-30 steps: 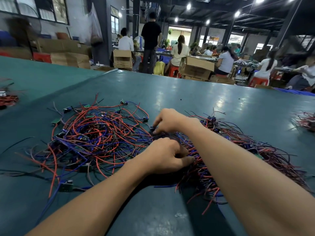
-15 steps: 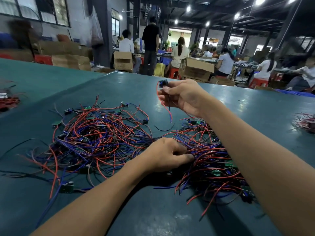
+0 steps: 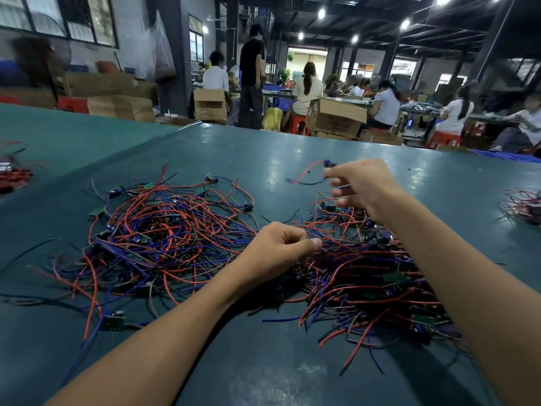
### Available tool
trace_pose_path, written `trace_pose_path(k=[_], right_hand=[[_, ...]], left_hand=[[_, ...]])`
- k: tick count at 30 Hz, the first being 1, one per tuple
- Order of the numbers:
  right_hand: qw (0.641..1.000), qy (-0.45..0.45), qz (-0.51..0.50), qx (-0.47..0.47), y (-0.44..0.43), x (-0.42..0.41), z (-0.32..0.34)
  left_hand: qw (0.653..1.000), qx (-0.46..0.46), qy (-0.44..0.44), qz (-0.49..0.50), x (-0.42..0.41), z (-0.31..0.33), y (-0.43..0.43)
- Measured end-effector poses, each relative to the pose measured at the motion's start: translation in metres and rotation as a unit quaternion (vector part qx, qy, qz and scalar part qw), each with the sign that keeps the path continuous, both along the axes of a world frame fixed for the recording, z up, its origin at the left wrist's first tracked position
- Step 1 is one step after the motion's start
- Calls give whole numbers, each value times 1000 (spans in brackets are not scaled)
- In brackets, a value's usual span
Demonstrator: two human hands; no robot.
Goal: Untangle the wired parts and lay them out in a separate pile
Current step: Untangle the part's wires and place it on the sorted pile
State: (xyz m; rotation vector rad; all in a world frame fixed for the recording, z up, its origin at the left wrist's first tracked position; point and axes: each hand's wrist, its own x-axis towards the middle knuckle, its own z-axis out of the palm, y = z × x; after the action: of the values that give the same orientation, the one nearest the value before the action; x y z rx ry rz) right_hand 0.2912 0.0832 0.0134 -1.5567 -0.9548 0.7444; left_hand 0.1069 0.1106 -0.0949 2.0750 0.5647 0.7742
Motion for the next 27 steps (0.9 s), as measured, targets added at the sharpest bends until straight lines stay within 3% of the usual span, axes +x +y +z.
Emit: trace_pose_path(k=[4, 8, 12, 14, 16, 18, 20, 22, 23, 27], right_hand=[[986, 28, -120, -110, 13, 68, -10], [969, 22, -169, -182, 15, 90, -23], [927, -207, -275, -151, 41, 60, -22], [918, -315, -224, -94, 56, 28, -21], [909, -406, -73, -61, 72, -10, -20], [871, -480, 85, -62, 87, -46, -23], [811, -544, 193, -98, 101, -74, -31], [765, -582, 236, -141, 109, -86, -48], [759, -589, 239, -140, 112, -87, -57], [779, -588, 204, -74, 106, -79, -69]], left_hand=[[1000, -3, 6, -8, 0, 1, -1], [1000, -15, 18, -17, 1, 1, -3], [997, -17, 46, -53, 1, 5, -6], [995, 3, 73, -65, -1, 7, -8], [989, 59, 120, -64, -2, 9, -10], [974, 134, 176, -44, -3, 11, -12], [963, 174, 203, -36, -4, 12, -14], [965, 171, 198, -34, -5, 12, -16], [966, 174, 191, -31, -6, 11, -16], [954, 215, 206, -14, -4, 6, -15]])
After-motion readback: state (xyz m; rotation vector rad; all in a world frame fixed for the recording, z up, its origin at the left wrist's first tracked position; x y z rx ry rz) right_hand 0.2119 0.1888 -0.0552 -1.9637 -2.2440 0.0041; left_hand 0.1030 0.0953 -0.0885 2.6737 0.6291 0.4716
